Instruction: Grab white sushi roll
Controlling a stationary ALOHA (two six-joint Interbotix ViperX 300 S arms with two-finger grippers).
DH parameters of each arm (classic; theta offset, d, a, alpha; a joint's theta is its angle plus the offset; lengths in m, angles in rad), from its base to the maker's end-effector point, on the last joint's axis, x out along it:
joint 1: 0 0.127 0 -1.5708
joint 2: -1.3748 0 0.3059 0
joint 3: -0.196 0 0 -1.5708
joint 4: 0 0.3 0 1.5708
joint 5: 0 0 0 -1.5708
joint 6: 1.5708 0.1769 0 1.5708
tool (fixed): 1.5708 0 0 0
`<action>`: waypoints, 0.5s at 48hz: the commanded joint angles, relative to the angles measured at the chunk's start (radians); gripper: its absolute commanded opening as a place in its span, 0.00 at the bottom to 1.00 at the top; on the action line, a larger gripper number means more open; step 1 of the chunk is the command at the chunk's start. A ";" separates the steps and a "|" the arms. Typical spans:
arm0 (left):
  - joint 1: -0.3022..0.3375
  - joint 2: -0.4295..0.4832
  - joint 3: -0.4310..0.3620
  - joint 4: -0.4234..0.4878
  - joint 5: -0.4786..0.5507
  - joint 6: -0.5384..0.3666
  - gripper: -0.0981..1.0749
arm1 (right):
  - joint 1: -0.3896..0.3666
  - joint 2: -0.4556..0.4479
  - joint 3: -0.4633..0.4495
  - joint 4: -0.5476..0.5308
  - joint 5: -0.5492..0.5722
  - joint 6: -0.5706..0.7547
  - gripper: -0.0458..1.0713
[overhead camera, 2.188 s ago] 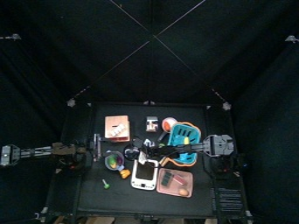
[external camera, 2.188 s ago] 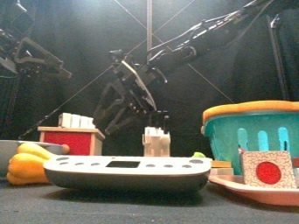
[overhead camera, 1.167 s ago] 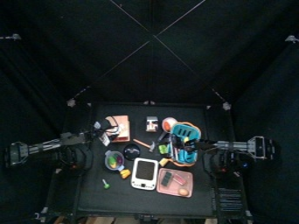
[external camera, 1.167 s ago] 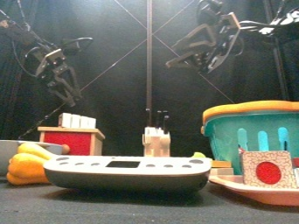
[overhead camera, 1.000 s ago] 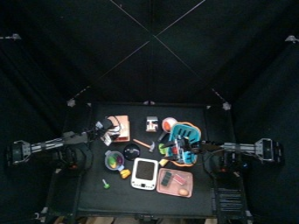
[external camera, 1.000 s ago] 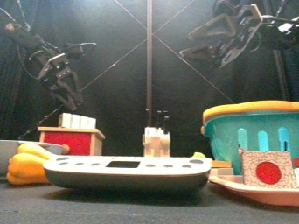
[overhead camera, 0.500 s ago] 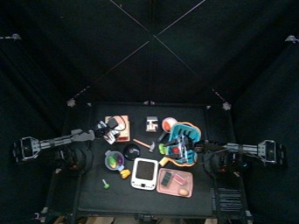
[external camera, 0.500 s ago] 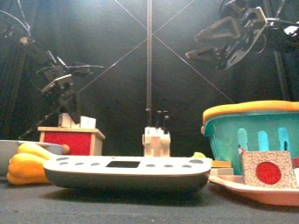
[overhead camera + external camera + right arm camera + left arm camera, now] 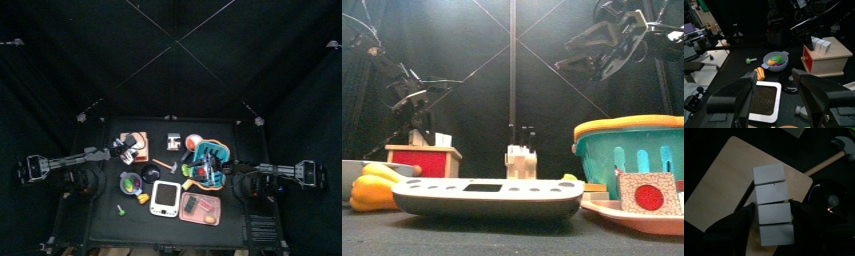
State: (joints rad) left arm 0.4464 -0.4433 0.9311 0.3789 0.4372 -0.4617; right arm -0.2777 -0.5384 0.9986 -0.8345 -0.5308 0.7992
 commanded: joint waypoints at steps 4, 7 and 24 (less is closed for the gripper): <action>0.005 0.003 -0.017 0.014 -0.005 0.002 0.80 | -0.006 -0.011 -0.008 0.003 -0.008 -0.002 0.85; 0.005 0.003 -0.017 0.014 -0.005 0.002 0.76 | -0.006 -0.011 -0.008 0.005 -0.008 -0.002 0.86; 0.000 -0.014 -0.025 0.009 -0.008 0.000 0.54 | -0.008 -0.011 -0.003 0.006 -0.008 0.000 0.86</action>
State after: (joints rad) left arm 0.4464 -0.4464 0.9311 0.3881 0.4326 -0.4617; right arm -0.2807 -0.5384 1.0048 -0.8345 -0.5308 0.7992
